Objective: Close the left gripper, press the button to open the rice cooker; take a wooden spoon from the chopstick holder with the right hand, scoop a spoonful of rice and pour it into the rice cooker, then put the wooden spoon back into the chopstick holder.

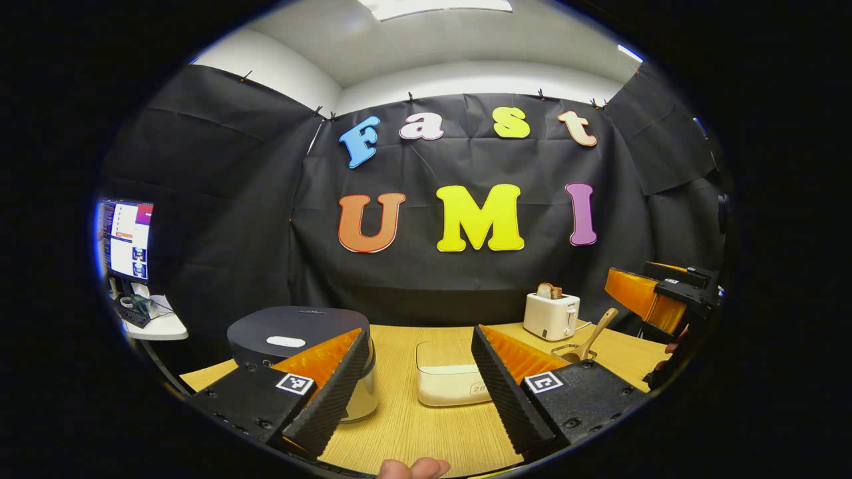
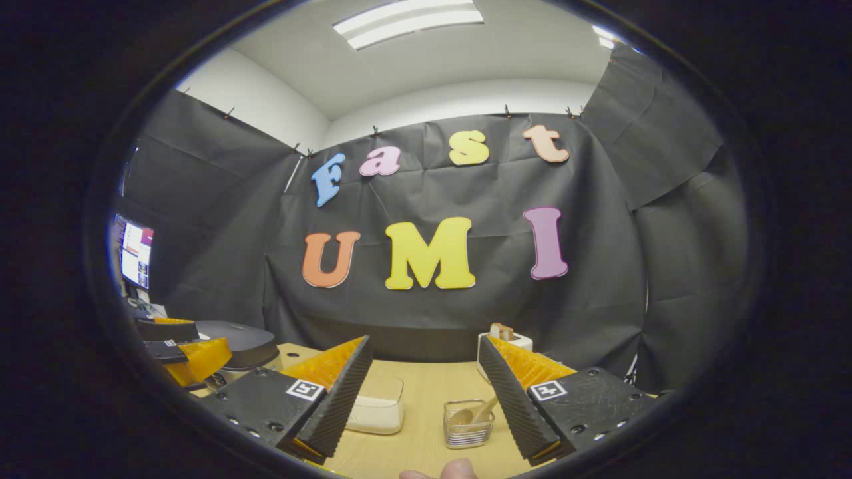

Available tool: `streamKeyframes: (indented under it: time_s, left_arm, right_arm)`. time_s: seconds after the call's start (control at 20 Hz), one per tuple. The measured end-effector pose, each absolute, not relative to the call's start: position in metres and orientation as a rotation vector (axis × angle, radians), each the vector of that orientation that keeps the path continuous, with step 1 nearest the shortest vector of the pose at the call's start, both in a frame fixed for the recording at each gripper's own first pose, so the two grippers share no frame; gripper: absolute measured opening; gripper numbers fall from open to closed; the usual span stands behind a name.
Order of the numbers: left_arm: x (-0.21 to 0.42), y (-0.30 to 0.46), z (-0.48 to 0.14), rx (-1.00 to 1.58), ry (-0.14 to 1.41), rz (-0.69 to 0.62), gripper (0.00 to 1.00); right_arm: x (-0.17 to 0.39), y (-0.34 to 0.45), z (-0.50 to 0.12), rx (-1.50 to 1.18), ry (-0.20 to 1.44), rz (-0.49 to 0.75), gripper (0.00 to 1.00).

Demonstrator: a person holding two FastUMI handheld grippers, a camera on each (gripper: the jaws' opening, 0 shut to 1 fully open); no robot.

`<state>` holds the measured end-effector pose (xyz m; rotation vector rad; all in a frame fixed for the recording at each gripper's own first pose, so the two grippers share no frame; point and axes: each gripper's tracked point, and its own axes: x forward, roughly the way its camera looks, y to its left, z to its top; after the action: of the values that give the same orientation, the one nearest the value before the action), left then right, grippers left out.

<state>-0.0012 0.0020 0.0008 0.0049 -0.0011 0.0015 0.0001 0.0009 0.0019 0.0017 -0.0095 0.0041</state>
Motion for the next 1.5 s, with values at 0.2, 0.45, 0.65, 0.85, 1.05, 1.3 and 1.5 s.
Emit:
streamKeyframes:
  time_s: [0.2, 0.45, 0.65, 0.85, 1.05, 1.3, 1.5]
  left_arm:
    - [-0.001, 0.002, 0.002, -0.001, -0.004, 0.005, 0.99]
    - [-0.003, -0.002, 0.005, 0.006, -0.015, 0.01, 0.99]
    - [-0.006, -0.001, 0.005, 0.003, -0.019, 0.052, 0.99]
    - [-0.011, 0.014, 0.002, 0.019, 0.008, 0.118, 0.99]
    - [-0.019, 0.045, 0.026, 0.066, 0.01, 0.213, 0.98]
    - [-0.026, 0.083, 0.04, 0.083, 0.064, 0.268, 0.9]
    - [-0.011, 0.107, 0.046, 0.066, 0.138, 0.263, 0.81]
  right_arm:
    - [-0.001, -0.001, 0.001, 0.001, -0.011, 0.002, 0.95]
    - [0.0, -0.006, -0.003, -0.005, -0.024, 0.016, 0.95]
    - [0.007, -0.009, -0.012, 0.014, 0.015, 0.061, 0.96]
    - [0.013, -0.017, -0.012, -0.012, 0.039, 0.094, 0.96]
    - [0.019, -0.014, -0.011, 0.021, 0.045, 0.16, 0.95]
    - [0.03, -0.026, -0.004, 0.045, 0.038, 0.187, 0.95]
    - [0.033, -0.039, -0.002, 0.07, 0.026, 0.173, 0.95]
